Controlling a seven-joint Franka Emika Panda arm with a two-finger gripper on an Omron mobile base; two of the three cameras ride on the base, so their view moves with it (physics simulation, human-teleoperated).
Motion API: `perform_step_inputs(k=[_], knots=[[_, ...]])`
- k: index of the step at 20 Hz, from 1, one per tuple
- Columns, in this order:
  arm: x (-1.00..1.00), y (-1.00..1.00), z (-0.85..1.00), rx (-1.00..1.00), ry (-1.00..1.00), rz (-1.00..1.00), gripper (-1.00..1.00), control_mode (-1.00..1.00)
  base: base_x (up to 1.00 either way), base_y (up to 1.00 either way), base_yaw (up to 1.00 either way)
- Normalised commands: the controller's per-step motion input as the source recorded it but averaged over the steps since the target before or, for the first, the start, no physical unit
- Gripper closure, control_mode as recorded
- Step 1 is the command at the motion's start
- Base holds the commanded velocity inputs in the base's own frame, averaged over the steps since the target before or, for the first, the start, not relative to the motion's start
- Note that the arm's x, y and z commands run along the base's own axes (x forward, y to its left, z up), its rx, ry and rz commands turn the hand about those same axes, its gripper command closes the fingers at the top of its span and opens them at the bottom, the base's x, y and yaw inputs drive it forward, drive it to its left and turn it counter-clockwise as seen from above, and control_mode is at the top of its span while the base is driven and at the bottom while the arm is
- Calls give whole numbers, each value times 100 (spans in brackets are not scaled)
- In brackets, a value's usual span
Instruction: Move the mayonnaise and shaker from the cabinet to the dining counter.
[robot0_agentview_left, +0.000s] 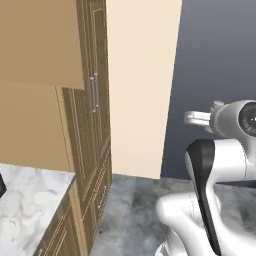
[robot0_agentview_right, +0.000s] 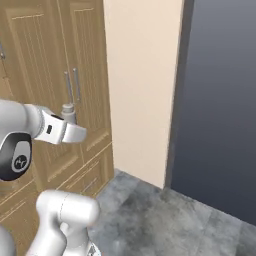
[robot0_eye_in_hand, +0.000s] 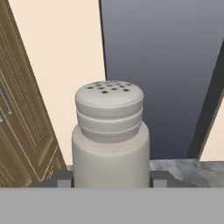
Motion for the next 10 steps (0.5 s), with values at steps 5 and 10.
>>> perform_step_inputs(k=[5,10], knots=[[0,0,0,0,0,0,100,100,17,-26,-55],[0,0,0,0,0,0,100,100,21,-21,-54]])
